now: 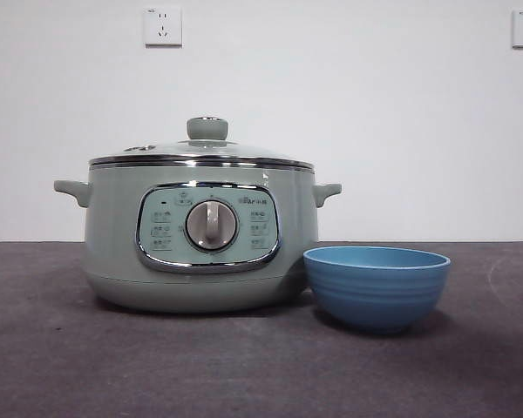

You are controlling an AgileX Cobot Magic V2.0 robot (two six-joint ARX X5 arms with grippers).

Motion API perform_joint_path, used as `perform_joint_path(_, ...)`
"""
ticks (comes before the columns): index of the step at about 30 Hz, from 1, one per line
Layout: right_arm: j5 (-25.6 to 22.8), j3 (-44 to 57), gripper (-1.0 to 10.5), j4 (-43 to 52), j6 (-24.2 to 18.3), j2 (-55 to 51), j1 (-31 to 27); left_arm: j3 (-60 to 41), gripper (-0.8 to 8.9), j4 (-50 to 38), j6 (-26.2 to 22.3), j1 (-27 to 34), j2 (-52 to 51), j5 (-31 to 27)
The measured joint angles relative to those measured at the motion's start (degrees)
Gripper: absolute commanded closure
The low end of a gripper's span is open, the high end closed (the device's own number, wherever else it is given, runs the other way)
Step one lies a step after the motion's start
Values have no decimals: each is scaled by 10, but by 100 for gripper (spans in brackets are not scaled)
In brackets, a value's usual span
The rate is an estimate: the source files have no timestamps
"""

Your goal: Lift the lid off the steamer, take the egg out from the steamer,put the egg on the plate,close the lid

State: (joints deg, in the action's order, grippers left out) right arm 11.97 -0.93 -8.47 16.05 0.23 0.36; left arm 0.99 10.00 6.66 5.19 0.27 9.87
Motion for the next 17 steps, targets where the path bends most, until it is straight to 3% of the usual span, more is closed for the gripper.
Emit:
perform_joint_path(7, 36, -21, 958, 15, 90, 3, 0, 45, 821, 20, 42, 0, 0, 26)
perform_joint_path(17, 141, -151, 958, 6, 107, 94, 0, 194, 821, 95, 54, 0, 21, 83)
